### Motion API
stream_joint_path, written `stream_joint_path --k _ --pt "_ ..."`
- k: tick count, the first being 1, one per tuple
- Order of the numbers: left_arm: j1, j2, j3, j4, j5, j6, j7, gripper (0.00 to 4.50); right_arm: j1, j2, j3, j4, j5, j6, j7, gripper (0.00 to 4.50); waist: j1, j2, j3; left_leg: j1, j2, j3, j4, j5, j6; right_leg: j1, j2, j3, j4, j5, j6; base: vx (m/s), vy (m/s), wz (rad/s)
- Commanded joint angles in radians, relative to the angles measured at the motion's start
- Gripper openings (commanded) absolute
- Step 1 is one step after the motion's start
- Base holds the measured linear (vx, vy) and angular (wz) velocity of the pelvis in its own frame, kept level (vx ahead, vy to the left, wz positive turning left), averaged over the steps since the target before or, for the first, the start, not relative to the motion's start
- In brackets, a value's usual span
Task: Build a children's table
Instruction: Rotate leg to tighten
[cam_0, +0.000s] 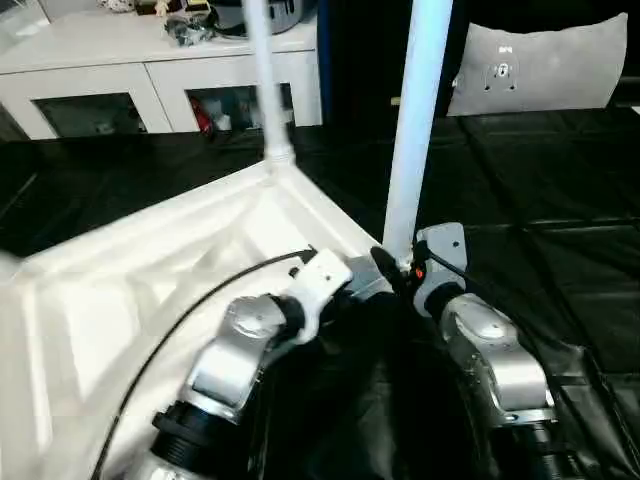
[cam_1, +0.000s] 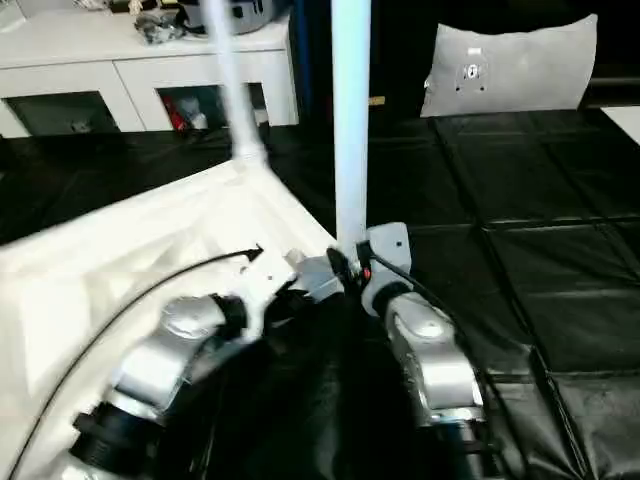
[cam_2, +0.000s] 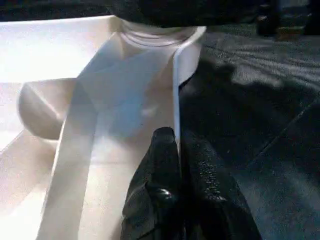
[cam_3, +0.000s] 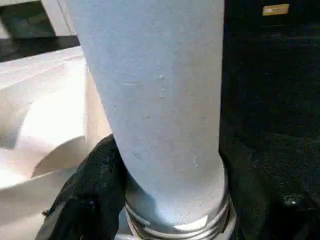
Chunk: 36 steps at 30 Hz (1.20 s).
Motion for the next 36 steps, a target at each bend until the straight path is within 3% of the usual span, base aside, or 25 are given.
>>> stream_joint_path --k 1,5,8,10,15,17,19,24,25,30,36 --pt "-0.016 -0.033 -0.049 -0.101 -0.032 -0.028 -0.025 0.00 0.000 0.030 0.028 0.040 0.015 0.020 0.004 3.26 0.008 -0.023 -0.066 0.005 0.051 -0.027 -0.056 -0.059 0.123 0.055 -0.071 0.043 -0.070 -0.054 -0.210 0.000 0.000 0.00" --pt "-0.022 0.026 -0.017 -0.076 -0.049 -0.069 -0.070 0.00 0.004 0.014 0.017 0.016 0.043 0.009 0.038 3.60 0.012 -0.021 -0.063 0.008 0.053 -0.028 -0.059 -0.089 0.117 0.053 -0.070 0.043 -0.073 -0.094 -0.207 0.000 0.000 0.00" --pt "-0.045 0.147 0.008 -0.016 -0.065 -0.135 -0.167 0.00 0.032 -0.054 0.017 -0.037 0.075 -0.012 0.134 3.76 0.018 -0.020 -0.064 0.010 0.053 -0.028 -0.058 -0.094 0.113 0.053 -0.070 0.043 -0.072 -0.087 -0.201 0.000 0.000 0.00" --pt "-0.054 0.174 0.010 -0.001 -0.070 -0.154 -0.189 0.00 0.040 -0.071 0.017 -0.050 0.081 -0.016 0.163 3.94 0.024 -0.018 -0.064 0.012 0.053 -0.027 -0.057 -0.091 0.114 0.051 -0.068 0.044 -0.070 -0.082 -0.196 0.000 0.000 0.00" --pt "-0.103 0.281 0.007 0.084 -0.099 -0.257 -0.351 0.00 0.075 -0.200 0.033 -0.095 0.100 -0.052 0.335 4.38 0.040 -0.012 -0.063 0.018 0.057 -0.027 -0.061 -0.128 0.089 0.048 -0.069 0.045 -0.069 -0.111 -0.190 0.000 0.000 0.00" --pt "-0.129 0.334 -0.016 0.143 -0.117 -0.336 -0.441 0.00 0.088 -0.271 0.050 -0.105 0.115 -0.077 0.438 4.46 0.044 -0.016 -0.066 0.021 0.059 -0.026 -0.060 -0.118 0.087 0.049 -0.071 0.047 -0.066 -0.087 -0.196 0.000 0.000 0.00" --pt "-0.148 0.362 -0.029 0.189 -0.147 -0.392 -0.529 0.00 0.097 -0.333 0.074 -0.110 0.121 -0.099 0.529 4.46 0.050 -0.021 -0.067 0.015 0.056 -0.026 -0.057 -0.108 0.102 0.053 -0.073 0.047 -0.063 -0.057 -0.209 0.000 0.000 0.00" --pt "-0.194 0.382 -0.047 0.268 -0.184 -0.459 -0.669 0.00 0.096 -0.425 0.119 -0.121 0.150 -0.115 0.700 4.46 0.063 -0.026 -0.064 0.017 0.060 -0.023 -0.055 -0.124 0.111 0.049 -0.077 0.047 -0.064 -0.106 -0.220 0.000 0.000 0.00" --pt "-0.216 0.383 -0.056 0.302 -0.180 -0.489 -0.700 0.00 0.088 -0.453 0.138 -0.123 0.157 -0.105 0.755 4.46 0.070 -0.021 -0.065 0.019 0.061 -0.022 -0.053 -0.130 0.109 0.048 -0.077 0.047 -0.066 -0.129 -0.218 0.000 0.000 0.00" --pt "-0.253 0.377 -0.071 0.357 -0.191 -0.538 -0.764 0.00 0.069 -0.485 0.163 -0.119 0.179 -0.088 0.833 4.46 0.083 -0.026 -0.065 0.018 0.064 -0.023 -0.055 -0.137 0.103 0.048 -0.078 0.047 -0.064 -0.140 -0.221 0.000 0.000 0.00" --pt "-0.292 0.372 -0.101 0.426 -0.189 -0.610 -0.839 0.00 0.038 -0.525 0.185 -0.107 0.236 -0.020 0.943 3.94 0.088 -0.026 -0.067 0.017 0.065 -0.023 -0.053 -0.133 0.106 0.049 -0.079 0.047 -0.062 -0.133 -0.231 0.000 0.000 0.00"
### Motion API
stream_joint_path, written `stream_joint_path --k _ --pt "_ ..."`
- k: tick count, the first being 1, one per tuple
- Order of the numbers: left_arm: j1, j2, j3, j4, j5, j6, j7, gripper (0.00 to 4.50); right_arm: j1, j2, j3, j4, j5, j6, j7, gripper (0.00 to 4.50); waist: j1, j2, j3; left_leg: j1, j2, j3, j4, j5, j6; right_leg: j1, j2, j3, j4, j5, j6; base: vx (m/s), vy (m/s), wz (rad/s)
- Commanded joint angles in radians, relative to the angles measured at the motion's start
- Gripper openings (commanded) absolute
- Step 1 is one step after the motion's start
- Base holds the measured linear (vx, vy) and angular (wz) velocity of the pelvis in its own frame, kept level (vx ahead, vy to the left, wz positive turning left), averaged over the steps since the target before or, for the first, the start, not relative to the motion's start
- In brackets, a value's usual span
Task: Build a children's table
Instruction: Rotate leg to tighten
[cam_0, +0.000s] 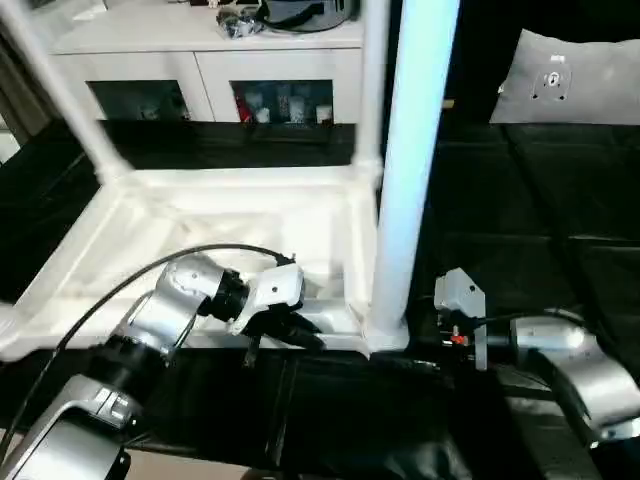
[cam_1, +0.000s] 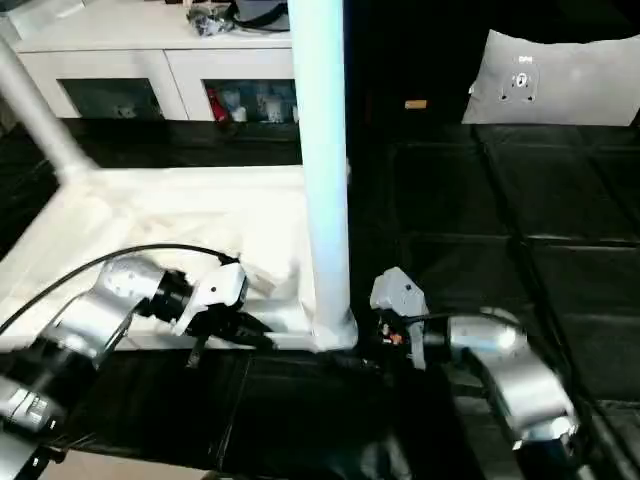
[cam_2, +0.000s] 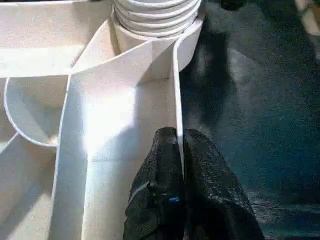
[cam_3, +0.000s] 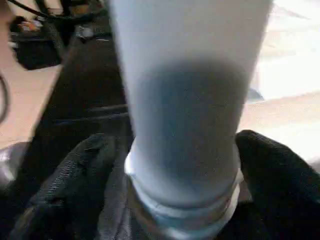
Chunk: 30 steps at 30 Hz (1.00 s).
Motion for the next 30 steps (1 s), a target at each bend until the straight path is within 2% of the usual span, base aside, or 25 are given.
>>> stream_joint_path --k 1,7,9,12,15,18,19,20,21,22,23,24,25,26,27,28,29,30 --pt "-0.037 -0.007 -0.011 -0.007 -0.010 -0.042 -0.048 0.00 -0.009 -0.010 0.010 -0.016 0.024 0.025 0.030 3.81 -0.002 -0.023 -0.070 0.020 0.065 -0.023 -0.065 -0.126 0.108 0.047 -0.077 0.046 -0.069 -0.135 -0.228 0.000 0.000 0.00" --pt "-0.039 -0.009 -0.015 0.019 -0.002 -0.070 -0.057 0.00 -0.016 -0.026 0.020 -0.008 0.036 0.055 0.063 3.37 0.001 -0.024 -0.074 0.017 0.065 -0.024 -0.061 -0.100 0.116 0.047 -0.077 0.045 -0.063 -0.094 -0.236 0.000 0.000 0.00" --pt "-0.047 -0.008 -0.018 0.045 -0.003 -0.092 -0.063 0.00 -0.025 -0.029 0.024 -0.002 0.044 0.064 0.074 3.22 0.001 -0.027 -0.072 0.015 0.063 -0.023 -0.061 -0.107 0.119 0.047 -0.077 0.044 -0.065 -0.112 -0.234 0.000 0.000 0.00" --pt "-0.049 -0.008 -0.019 0.059 0.000 -0.104 -0.061 0.00 -0.029 -0.026 0.028 -0.002 0.048 0.071 0.077 2.95 0.002 -0.026 -0.070 0.017 0.066 -0.024 -0.063 -0.126 0.106 0.044 -0.077 0.045 -0.067 -0.145 -0.228 0.000 0.000 0.00" --pt "-0.035 -0.006 -0.011 0.050 -0.001 -0.091 -0.040 0.00 -0.022 -0.015 0.029 -0.016 0.060 0.089 0.074 2.86 0.004 -0.023 -0.069 0.018 0.067 -0.024 -0.064 -0.144 0.093 0.043 -0.078 0.046 -0.068 -0.171 -0.224 0.000 0.000 0.00" --pt "-0.006 -0.002 0.001 0.014 -0.001 -0.057 -0.003 0.00 -0.002 -0.001 0.028 -0.037 0.063 0.105 0.049 2.83 0.005 -0.025 -0.067 0.018 0.068 -0.024 -0.066 -0.158 0.080 0.042 -0.079 0.047 -0.070 -0.198 -0.216 0.000 0.000 0.00" --pt "0.007 -0.004 0.009 -0.002 -0.001 -0.042 0.023 0.00 0.009 0.007 0.029 -0.046 0.061 0.110 0.031 2.82 0.004 -0.020 -0.065 0.018 0.068 -0.025 -0.067 -0.163 0.075 0.042 -0.079 0.048 -0.073 -0.204 -0.213 0.000 0.000 0.00" --pt "0.015 -0.006 0.015 -0.013 0.000 -0.033 0.042 0.00 0.017 0.013 0.029 -0.051 0.059 0.113 0.019 2.81 0.003 -0.021 -0.066 0.019 0.068 -0.025 -0.068 -0.168 0.073 0.042 -0.078 0.047 -0.073 -0.209 -0.212 0.000 0.000 0.00" --pt "0.028 -0.009 0.022 -0.030 0.009 -0.015 0.080 0.00 0.027 0.035 0.028 -0.051 0.042 0.104 -0.025 2.80 0.004 -0.015 -0.066 0.020 0.067 -0.026 -0.068 -0.174 0.068 0.041 -0.078 0.047 -0.073 -0.215 -0.210 0.000 0.000 0.00" --pt "0.041 -0.014 0.030 -0.051 0.021 0.008 0.125 0.00 0.037 0.063 0.025 -0.048 0.020 0.089 -0.079 2.80 -0.001 -0.018 -0.063 0.019 0.069 -0.027 -0.073 -0.188 0.056 0.038 -0.077 0.048 -0.074 -0.221 -0.207 0.000 0.000 0.00" --pt "0.077 -0.044 0.061 -0.115 0.024 0.106 0.230 0.00 0.049 0.139 0.010 -0.036 -0.013 0.082 -0.208 2.80 -0.004 -0.018 -0.061 0.019 0.067 -0.027 -0.074 -0.199 0.051 0.038 -0.077 0.047 -0.076 -0.239 -0.205 0.000 0.000 0.00" --pt "0.087 -0.058 0.073 -0.136 0.016 0.140 0.258 0.00 0.051 0.161 0.005 -0.032 -0.019 0.084 -0.244 2.80 -0.011 -0.017 -0.061 0.020 0.066 -0.028 -0.076 -0.215 0.032 0.038 -0.078 0.047 -0.075 -0.257 -0.205 0.000 0.000 0.00" --pt "0.098 -0.075 0.086 -0.162 0.009 0.177 0.290 0.00 0.051 0.187 -0.001 -0.029 -0.027 0.086 -0.285 2.80 -0.024 -0.022 -0.056 0.014 0.058 -0.030 -0.080 -0.237 0.019 0.043 -0.077 0.044 -0.080 -0.315 -0.188 0.000 0.000 0.00" --pt "0.106 -0.094 0.093 -0.186 0.011 0.203 0.325 0.00 0.049 0.220 -0.013 -0.023 -0.031 0.092 -0.335 2.80 -0.029 -0.024 -0.056 0.015 0.058 -0.032 -0.082 -0.244 0.013 0.045 -0.078 0.043 -0.081 -0.339 -0.178 0.000 0.000 0.00" --pt "0.106 -0.094 0.093 -0.186 0.011 0.203 0.325 0.00 0.049 0.220 -0.013 -0.023 -0.031 0.092 -0.335 2.80 -0.039 -0.020 -0.054 0.020 0.059 -0.032 -0.081 -0.259 0.007 0.038 -0.077 0.046 -0.087 -0.365 -0.169 0.000 0.000 0.00" --pt "0.123 -0.144 0.101 -0.237 0.026 0.263 0.408 0.00 0.041 0.291 -0.033 -0.010 -0.042 0.101 -0.439 2.80 -0.050 -0.020 -0.055 0.019 0.058 -0.033 -0.083 -0.265 0.006 0.040 -0.075 0.047 -0.087 -0.354 -0.171 0.000 0.000 0.00" --pt "0.123 -0.144 0.101 -0.237 0.026 0.263 0.408 0.00 0.041 0.291 -0.033 -0.010 -0.042 0.101 -0.439 2.80 -0.056 -0.019 -0.054 0.017 0.060 -0.033 -0.084 -0.265 0.006 0.040 -0.076 0.047 -0.086 -0.340 -0.175 0.000 0.000 0.00" --pt "0.127 -0.180 0.103 -0.255 0.035 0.289 0.457 0.00 0.033 0.331 -0.041 0.003 -0.051 0.104 -0.497 2.79 -0.063 -0.022 -0.054 0.018 0.057 -0.032 -0.082 -0.271 0.009 0.039 -0.074 0.047 -0.090 -0.341 -0.174 0.000 0.000 0.00"
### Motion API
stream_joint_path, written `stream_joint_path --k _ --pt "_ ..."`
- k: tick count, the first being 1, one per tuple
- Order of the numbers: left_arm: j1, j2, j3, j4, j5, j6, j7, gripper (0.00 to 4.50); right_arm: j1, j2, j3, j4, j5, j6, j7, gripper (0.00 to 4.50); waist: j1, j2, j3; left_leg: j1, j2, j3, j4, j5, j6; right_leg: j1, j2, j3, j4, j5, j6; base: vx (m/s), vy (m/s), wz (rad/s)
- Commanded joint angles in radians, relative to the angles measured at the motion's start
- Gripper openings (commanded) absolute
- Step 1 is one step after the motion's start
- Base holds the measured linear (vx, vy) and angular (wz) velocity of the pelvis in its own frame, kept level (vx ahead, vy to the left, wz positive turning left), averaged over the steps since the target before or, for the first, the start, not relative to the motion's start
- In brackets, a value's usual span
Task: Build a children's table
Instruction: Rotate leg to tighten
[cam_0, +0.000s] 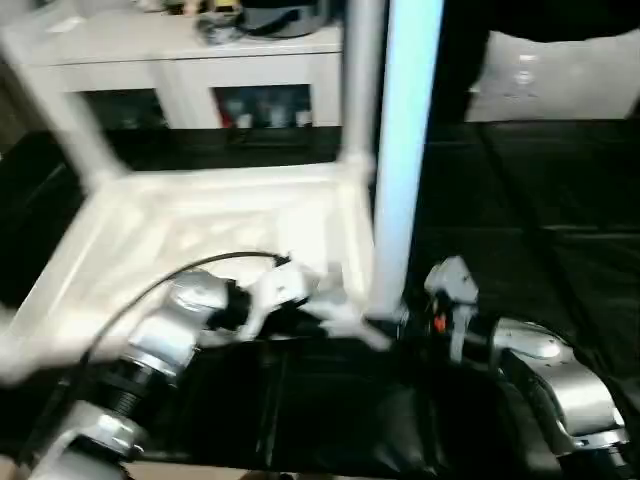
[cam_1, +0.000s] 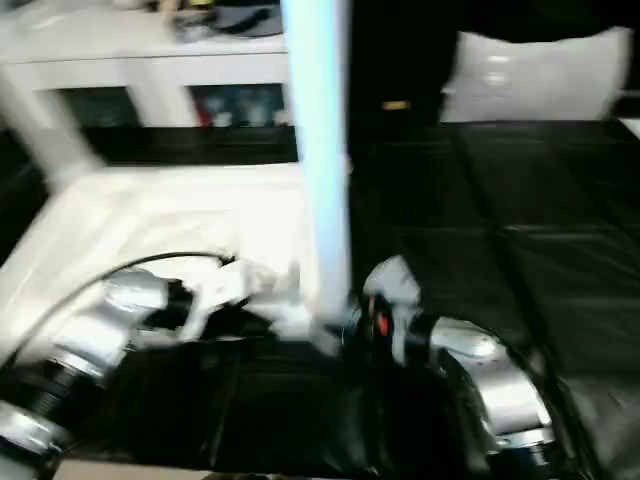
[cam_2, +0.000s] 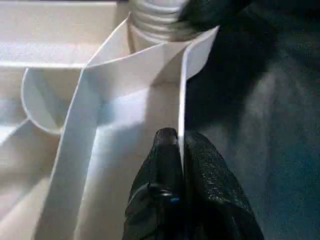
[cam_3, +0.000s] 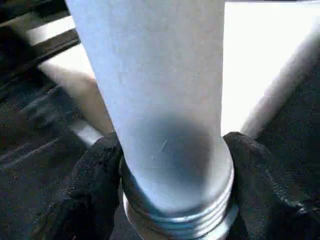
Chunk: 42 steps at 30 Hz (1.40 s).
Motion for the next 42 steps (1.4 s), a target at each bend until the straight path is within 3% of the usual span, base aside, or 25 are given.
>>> stream_joint_path --k 1,2,5,9,10,14,18,20,21,22,24,26,31,33,35,42 --pt "-0.017 -0.088 0.010 -0.068 -0.013 0.036 0.122 0.00 -0.029 0.092 0.073 0.008 0.000 0.003 -0.077 2.79 0.000 -0.019 -0.056 0.012 0.052 -0.032 -0.085 -0.265 0.016 0.042 -0.074 0.044 -0.098 -0.338 -0.178 0.000 0.000 0.00" --pt "-0.017 -0.088 0.010 -0.068 -0.013 0.036 0.122 0.00 -0.029 0.092 0.073 0.008 0.000 0.003 -0.077 2.79 -0.002 -0.020 -0.055 0.012 0.051 -0.031 -0.085 -0.261 0.019 0.040 -0.072 0.045 -0.101 -0.338 -0.176 0.000 0.000 0.00" --pt "-0.023 -0.224 0.007 -0.083 0.039 0.090 0.321 0.00 -0.066 0.231 0.038 0.064 -0.060 -0.011 -0.296 2.79 -0.006 -0.019 -0.054 0.013 0.052 -0.029 -0.085 -0.244 0.020 0.035 -0.071 0.046 -0.104 -0.334 -0.173 0.000 0.000 0.00" --pt "-0.021 -0.307 -0.013 -0.112 0.055 0.128 0.402 0.00 -0.100 0.284 0.026 0.105 -0.099 -0.025 -0.400 2.79 -0.004 -0.017 -0.060 0.011 0.054 -0.032 -0.087 -0.212 0.024 0.043 -0.069 0.046 -0.096 -0.253 -0.172 0.000 0.000 0.00" --pt "-0.009 -0.343 -0.037 -0.144 0.056 0.155 0.417 0.00 -0.118 0.301 0.021 0.124 -0.124 -0.033 -0.447 2.79 -0.004 -0.017 -0.066 0.010 0.052 -0.030 -0.081 -0.165 0.048 0.047 -0.070 0.045 -0.092 -0.173 -0.183 0.000 0.000 0.00" --pt "0.006 -0.343 -0.064 -0.166 0.063 0.171 0.411 0.00 -0.130 0.317 -0.003 0.137 -0.127 -0.039 -0.482 2.79 0.000 -0.014 -0.073 0.005 0.049 -0.028 -0.073 -0.082 0.098 0.052 -0.070 0.042 -0.085 -0.062 -0.203 0.000 0.000 0.00" --pt "0.010 -0.291 -0.047 -0.162 0.084 0.167 0.395 0.00 -0.124 0.310 -0.015 0.132 -0.137 -0.062 -0.480 2.79 0.001 -0.011 -0.071 0.005 0.051 -0.028 -0.073 -0.083 0.116 0.052 -0.068 0.039 -0.083 -0.046 -0.213 0.000 0.000 0.00" --pt "0.008 -0.271 -0.039 -0.158 0.085 0.164 0.386 0.00 -0.118 0.304 -0.019 0.123 -0.124 -0.073 -0.459 3.35 -0.001 -0.011 -0.069 0.007 0.051 -0.027 -0.075 -0.113 0.108 0.050 -0.068 0.039 -0.088 -0.081 -0.212 0.000 0.000 0.00" --pt "0.008 -0.269 -0.038 -0.158 0.085 0.164 0.385 0.00 -0.117 0.303 -0.019 0.122 -0.123 -0.073 -0.458 3.35 -0.001 -0.011 -0.068 0.008 0.052 -0.028 -0.077 -0.123 0.105 0.050 -0.069 0.039 -0.088 -0.094 -0.210 0.000 0.000 0.00" --pt "0.004 -0.214 -0.025 -0.149 0.081 0.147 0.342 0.00 -0.099 0.275 -0.030 0.095 -0.101 -0.088 -0.413 3.35 -0.003 -0.012 -0.068 0.007 0.051 -0.028 -0.077 -0.134 0.097 0.051 -0.069 0.040 -0.090 -0.107 -0.205 0.000 0.000 0.00" --pt "0.001 -0.160 -0.020 -0.138 0.069 0.118 0.287 0.00 -0.083 0.241 -0.041 0.074 -0.085 -0.093 -0.375 3.68 -0.002 -0.009 -0.069 0.007 0.051 -0.030 -0.078 -0.139 0.094 0.052 -0.069 0.040 -0.087 -0.106 -0.198 0.000 0.000 0.00" --pt "-0.006 -0.121 -0.022 -0.122 0.059 0.087 0.238 0.00 -0.071 0.207 -0.051 0.058 -0.069 -0.101 -0.333 3.77 -0.004 -0.007 -0.069 0.010 0.054 -0.028 -0.078 -0.134 0.095 0.049 -0.067 0.041 -0.085 -0.084 -0.208 0.000 0.000 0.00" --pt "-0.018 -0.066 -0.024 -0.087 0.045 0.039 0.156 0.00 -0.051 0.147 -0.060 0.032 -0.044 -0.122 -0.249 4.15 0.011 -0.007 -0.067 0.017 0.056 -0.026 -0.080 -0.152 0.085 0.046 -0.068 0.042 -0.086 -0.102 -0.205 0.000 0.000 0.00" --pt "-0.038 -0.002 -0.039 -0.035 0.032 -0.038 0.039 0.00 -0.039 0.067 -0.059 0.007 -0.011 -0.138 -0.117 4.41 0.017 -0.007 -0.070 0.017 0.057 -0.028 -0.079 -0.149 0.082 0.048 -0.069 0.042 -0.083 -0.097 -0.202 0.000 0.000 0.00" --pt "-0.061 0.049 -0.055 0.014 0.017 -0.108 -0.061 0.00 -0.030 -0.020 -0.034 -0.019 0.018 -0.128 0.034 4.41 0.022 -0.008 -0.068 0.016 0.055 -0.028 -0.079 -0.164 0.086 0.052 -0.069 0.042 -0.084 -0.108 -0.199 0.000 0.000 0.00" --pt "-0.061 0.049 -0.055 0.014 0.017 -0.108 -0.061 0.00 -0.030 -0.020 -0.034 -0.019 0.018 -0.128 0.034 4.41 0.029 -0.008 -0.068 0.018 0.062 -0.028 -0.082 -0.167 0.072 0.045 -0.074 0.044 -0.082 -0.133 -0.219 0.000 0.000 0.00"
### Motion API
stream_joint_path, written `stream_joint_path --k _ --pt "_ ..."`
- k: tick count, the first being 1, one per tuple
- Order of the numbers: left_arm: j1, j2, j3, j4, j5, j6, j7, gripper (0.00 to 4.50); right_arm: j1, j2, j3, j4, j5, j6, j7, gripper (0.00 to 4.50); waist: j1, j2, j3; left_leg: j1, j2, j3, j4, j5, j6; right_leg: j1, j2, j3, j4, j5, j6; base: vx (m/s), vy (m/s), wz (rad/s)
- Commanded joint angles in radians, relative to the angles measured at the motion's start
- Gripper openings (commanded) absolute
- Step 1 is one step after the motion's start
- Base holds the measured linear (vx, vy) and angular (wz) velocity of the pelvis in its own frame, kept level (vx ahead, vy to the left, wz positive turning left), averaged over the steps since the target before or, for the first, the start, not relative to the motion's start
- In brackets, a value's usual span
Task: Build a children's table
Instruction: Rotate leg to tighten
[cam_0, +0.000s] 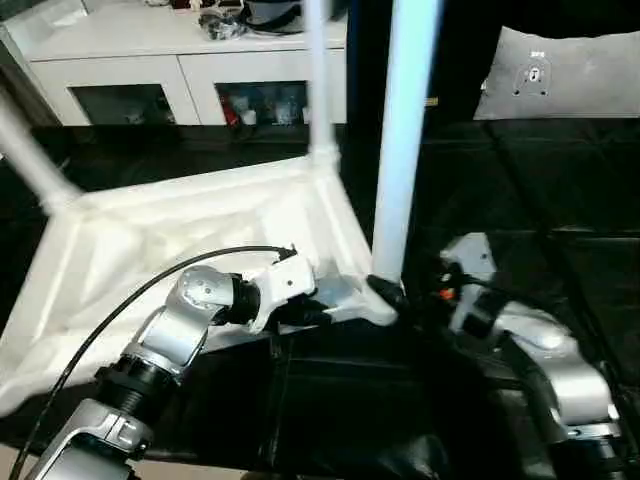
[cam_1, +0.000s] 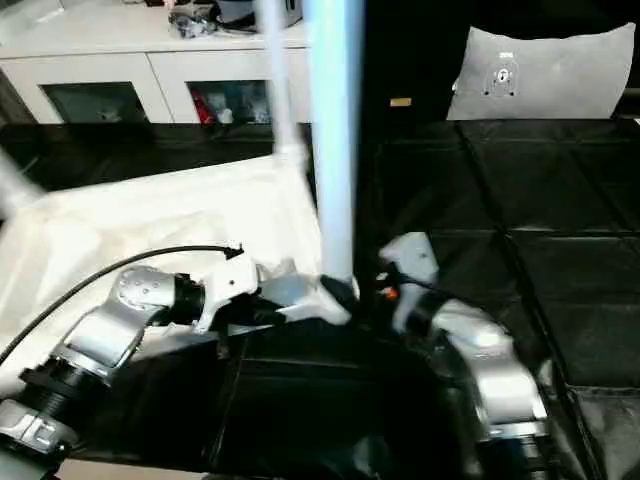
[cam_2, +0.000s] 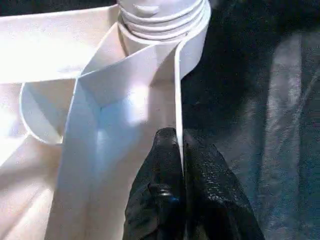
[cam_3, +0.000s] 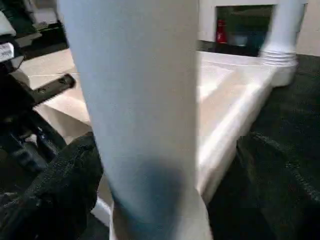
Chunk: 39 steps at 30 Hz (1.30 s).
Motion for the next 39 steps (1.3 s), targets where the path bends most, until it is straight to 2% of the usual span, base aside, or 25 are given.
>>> stream_joint_path --k 1,3,4,5,6,7,10,13,15,16,20,23,25,26,27,29,31,32,37,39 --pt "-0.019 0.001 -0.011 -0.021 0.000 -0.016 -0.009 0.00 -0.002 -0.003 -0.003 -0.016 0.006 -0.001 0.004 4.41 -0.004 -0.013 -0.066 0.023 0.062 -0.028 -0.075 -0.166 0.070 0.047 -0.073 0.045 -0.069 -0.135 -0.219 0.000 0.000 0.00" --pt "-0.033 0.018 -0.021 0.004 -0.003 -0.048 -0.048 0.00 0.002 -0.052 0.022 -0.028 0.016 0.012 0.085 4.41 -0.003 -0.016 -0.069 0.022 0.060 -0.027 -0.071 -0.160 0.079 0.051 -0.074 0.045 -0.068 -0.116 -0.219 0.000 0.000 0.00" --pt "-0.055 0.040 -0.047 0.036 -0.006 -0.089 -0.126 0.00 -0.006 -0.120 0.052 -0.039 0.042 0.053 0.195 4.41 0.003 -0.024 -0.068 0.021 0.057 -0.027 -0.068 -0.151 0.095 0.056 -0.073 0.045 -0.069 -0.122 -0.218 0.000 0.000 0.00" --pt "-0.074 0.059 -0.072 0.062 -0.006 -0.121 -0.192 0.00 -0.013 -0.180 0.081 -0.050 0.059 0.080 0.288 4.41 0.005 -0.021 -0.068 0.021 0.058 -0.025 -0.067 -0.142 0.101 0.056 -0.074 0.046 -0.067 -0.118 -0.218 0.000 0.000 0.00" --pt "-0.089 0.070 -0.090 0.082 -0.004 -0.146 -0.236 0.00 -0.018 -0.221 0.101 -0.057 0.071 0.103 0.352 4.41 0.007 -0.024 -0.068 0.018 0.060 -0.024 -0.065 -0.133 0.110 0.055 -0.075 0.046 -0.067 -0.116 -0.217 0.000 0.000 0.00" --pt "-0.090 0.070 -0.091 0.083 -0.004 -0.147 -0.238 0.00 -0.018 -0.223 0.103 -0.057 0.072 0.104 0.355 4.41 0.007 -0.024 -0.066 0.016 0.057 -0.023 -0.064 -0.136 0.116 0.055 -0.074 0.044 -0.069 -0.126 -0.218 0.000 0.000 0.00" --pt "-0.118 0.073 -0.109 0.122 0.004 -0.183 -0.282 0.00 -0.013 -0.291 0.153 -0.075 0.070 0.121 0.447 4.41 0.020 -0.023 -0.064 0.022 0.065 -0.023 -0.066 -0.171 0.099 0.047 -0.078 0.046 -0.074 -0.204 -0.213 0.000 0.000 0.00" --pt "-0.126 0.072 -0.111 0.138 0.008 -0.198 -0.281 0.00 -0.012 -0.302 0.163 -0.075 0.065 0.120 0.461 4.41 0.030 -0.022 -0.063 0.029 0.069 -0.024 -0.070 -0.187 0.076 0.042 -0.076 0.048 -0.075 -0.222 -0.217 0.000 0.000 0.00" --pt "-0.154 0.064 -0.107 0.204 0.003 -0.254 -0.300 0.00 -0.021 -0.305 0.166 -0.058 0.063 0.100 0.476 4.41 0.031 -0.024 -0.064 0.026 0.066 -0.024 -0.069 -0.198 0.071 0.044 -0.076 0.047 -0.075 -0.225 -0.216 0.000 0.000 0.00" --pt "-0.154 0.064 -0.107 0.204 0.003 -0.254 -0.300 0.00 -0.021 -0.305 0.166 -0.058 0.063 0.100 0.476 4.41 0.031 -0.025 -0.065 0.024 0.067 -0.026 -0.070 -0.193 0.069 0.047 -0.079 0.047 -0.072 -0.213 -0.216 0.000 0.000 0.00" --pt "-0.157 0.065 -0.109 0.220 -0.008 -0.272 -0.314 0.00 -0.031 -0.300 0.166 -0.047 0.074 0.096 0.476 4.41 0.032 -0.026 -0.064 0.023 0.065 -0.025 -0.069 -0.196 0.070 0.044 -0.080 0.048 -0.075 -0.234 -0.213 0.000 0.000 0.00" --pt "-0.152 0.069 -0.109 0.230 -0.014 -0.288 -0.337 0.00 -0.045 -0.285 0.157 -0.040 0.095 0.107 0.489 4.16 0.033 -0.027 -0.064 0.022 0.064 -0.024 -0.068 -0.189 0.072 0.045 -0.080 0.047 -0.077 -0.248 -0.207 0.000 0.000 0.00" --pt "-0.153 0.069 -0.109 0.235 -0.014 -0.293 -0.339 0.00 -0.049 -0.282 0.154 -0.040 0.105 0.114 0.492 3.85 0.034 -0.025 -0.066 0.023 0.067 -0.025 -0.068 -0.180 0.077 0.044 -0.078 0.046 -0.074 -0.226 -0.210 0.000 0.000 0.00" --pt "-0.153 0.069 -0.110 0.238 -0.015 -0.295 -0.340 0.00 -0.051 -0.280 0.154 -0.039 0.111 0.117 0.496 3.85 0.034 -0.027 -0.067 0.023 0.068 -0.025 -0.069 -0.177 0.078 0.044 -0.078 0.046 -0.073 -0.218 -0.212 0.000 0.000 0.00" --pt "-0.154 0.068 -0.109 0.246 -0.016 -0.300 -0.343 0.00 -0.052 -0.280 0.155 -0.037 0.115 0.120 0.499 3.78 0.035 -0.026 -0.066 0.023 0.068 -0.026 -0.070 -0.179 0.078 0.043 -0.078 0.046 -0.071 -0.213 -0.216 0.000 0.000 0.00" --pt "-0.156 0.066 -0.110 0.259 -0.018 -0.312 -0.346 0.00 -0.052 -0.277 0.157 -0.033 0.121 0.123 0.504 3.50 0.036 -0.030 -0.066 0.024 0.067 -0.024 -0.069 -0.183 0.078 0.043 -0.079 0.047 -0.073 -0.217 -0.218 0.000 0.000 0.00" --pt "-0.155 0.067 -0.111 0.263 -0.019 -0.316 -0.348 0.00 -0.053 -0.272 0.160 -0.029 0.122 0.123 0.503 3.34 0.037 -0.027 -0.066 0.022 0.067 -0.025 -0.069 -0.183 0.074 0.044 -0.080 0.046 -0.072 -0.223 -0.216 0.000 0.000 0.00" --pt "-0.154 0.068 -0.112 0.264 -0.018 -0.317 -0.348 0.00 -0.053 -0.269 0.160 -0.028 0.124 0.126 0.504 3.34 0.037 -0.030 -0.066 0.022 0.067 -0.024 -0.069 -0.182 0.074 0.044 -0.080 0.047 -0.073 -0.222 -0.215 0.000 0.000 0.00" --pt "-0.151 0.068 -0.107 0.268 -0.018 -0.319 -0.352 0.00 -0.052 -0.266 0.170 -0.027 0.133 0.140 0.507 2.92 0.039 -0.029 -0.065 0.024 0.068 -0.025 -0.071 -0.186 0.068 0.043 -0.081 0.047 -0.074 -0.242 -0.209 0.000 0.000 0.00" --pt "-0.146 0.070 -0.103 0.264 -0.021 -0.313 -0.345 0.00 -0.047 -0.268 0.177 -0.032 0.142 0.168 0.507 2.73 0.039 -0.032 -0.064 0.023 0.067 -0.024 -0.071 -0.181 0.070 0.043 -0.080 0.048 -0.073 -0.240 -0.209 0.000 0.000 0.00"
